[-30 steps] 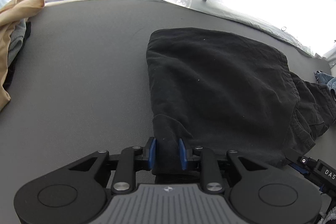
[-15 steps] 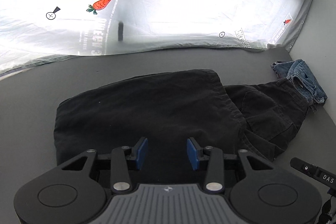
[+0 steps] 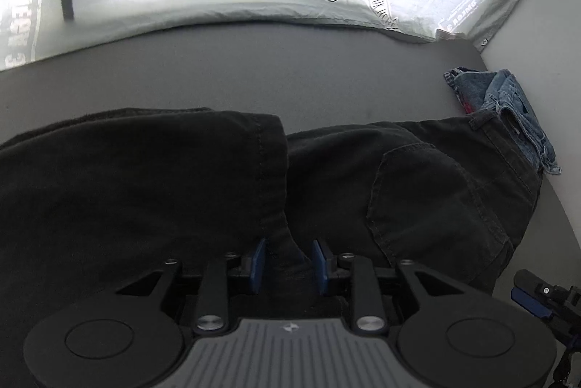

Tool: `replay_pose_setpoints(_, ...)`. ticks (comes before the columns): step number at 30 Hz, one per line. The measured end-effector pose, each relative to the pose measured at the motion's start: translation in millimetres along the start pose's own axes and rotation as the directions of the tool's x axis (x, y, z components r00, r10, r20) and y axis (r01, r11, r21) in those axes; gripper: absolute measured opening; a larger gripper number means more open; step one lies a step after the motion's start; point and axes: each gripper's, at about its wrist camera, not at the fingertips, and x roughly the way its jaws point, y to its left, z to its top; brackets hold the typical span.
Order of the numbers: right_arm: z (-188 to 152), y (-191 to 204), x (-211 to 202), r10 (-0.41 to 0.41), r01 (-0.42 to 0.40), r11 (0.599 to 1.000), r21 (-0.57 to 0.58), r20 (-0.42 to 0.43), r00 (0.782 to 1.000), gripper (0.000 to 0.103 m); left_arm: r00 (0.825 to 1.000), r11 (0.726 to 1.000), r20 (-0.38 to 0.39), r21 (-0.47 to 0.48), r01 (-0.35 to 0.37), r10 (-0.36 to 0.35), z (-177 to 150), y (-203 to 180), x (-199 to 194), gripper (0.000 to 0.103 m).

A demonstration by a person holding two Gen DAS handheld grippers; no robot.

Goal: Fold clothes

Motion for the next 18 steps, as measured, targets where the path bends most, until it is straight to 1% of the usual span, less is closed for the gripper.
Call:
replay_pose_setpoints(1, 7, -3, 5, 0.006, -0.006, 1.0, 0.009, 0.014, 1.0, 0.05, 1.0, 0.999, -0.006, -0.036, 0.019, -0.019, 0, 7, 3, 0.029)
replay_pose_setpoints(2, 15, -5, 10, 0.012, -0.013, 1.0, 0.016, 0.029, 1.0, 0.053, 0.999, 0.998, -0.014, -0.054, 0.041, -0.042, -1, 12, 3, 0.028)
replay_pose_setpoints(4, 28, -8, 21, 0.033, -0.035, 0.999, 0.033, 0.058, 0.998, 0.057, 0.998, 0.996, -0.015, -0.065, 0.055, -0.056, -3, 19, 3, 0.023)
replay_pose_setpoints(6, 40, -9, 36, 0.049, -0.053, 0.997, 0.059, 0.066, 0.997, 0.062, 0.997, 0.994, -0.02, -0.09, 0.069, -0.071, -3, 25, 2, 0.022)
replay_pose_setpoints(8, 50, -10, 52, 0.059, -0.064, 0.994, 0.091, 0.063, 0.996, 0.071, 0.997, 0.992, -0.017, -0.108, 0.069, -0.072, -3, 26, 2, 0.021)
replay_pose_setpoints(10, 57, -9, 70, 0.05, -0.056, 0.989, 0.134, 0.047, 0.998, 0.071, 0.999, 0.996, -0.002, -0.077, 0.05, -0.05, -7, 20, 1, 0.021)
replay_pose_setpoints(11, 60, -8, 78, 0.043, -0.048, 0.987, 0.154, 0.038, 0.998, 0.074, 0.999, 0.998, 0.008, -0.045, 0.035, -0.035, -10, 16, 0, 0.021)
replay_pose_setpoints(12, 62, -6, 85, 0.029, -0.034, 0.986, 0.164, 0.032, 0.999, 0.074, 1.0, 1.0, 0.016, 0.002, 0.018, -0.018, -12, 11, -1, 0.021)
replay_pose_setpoints(13, 63, -3, 89, 0.016, -0.021, 0.986, 0.163, 0.033, 0.999, 0.072, 1.0, 0.999, 0.018, 0.048, 0.002, -0.003, -13, 6, -1, 0.021)
replay_pose_setpoints(14, 64, 1, 92, 0.002, -0.007, 0.987, 0.159, 0.035, 0.999, 0.06, 1.0, 0.997, 0.016, 0.079, -0.008, 0.007, -13, 3, -2, 0.022)
replay_pose_setpoints(15, 64, 4, 92, -0.007, 0.001, 0.989, 0.147, 0.04, 0.999, 0.053, 1.0, 0.997, 0.014, 0.082, -0.01, 0.009, -12, 3, -2, 0.022)
replay_pose_setpoints(16, 64, 7, 90, 0.0, -0.006, 0.991, 0.135, 0.046, 0.999, 0.042, 1.0, 0.998, 0.011, 0.067, -0.004, 0.003, -12, 4, -2, 0.022)
replay_pose_setpoints(17, 65, 9, 87, 0.01, -0.017, 0.992, 0.127, 0.055, 0.998, 0.033, 1.0, 0.999, 0.009, 0.052, 0.002, -0.003, -11, 6, -2, 0.022)
replay_pose_setpoints(18, 64, 11, 82, 0.028, -0.037, 0.991, 0.129, 0.071, 0.997, 0.031, 1.0, 0.999, 0.009, 0.039, 0.009, -0.009, -11, 9, -3, 0.023)
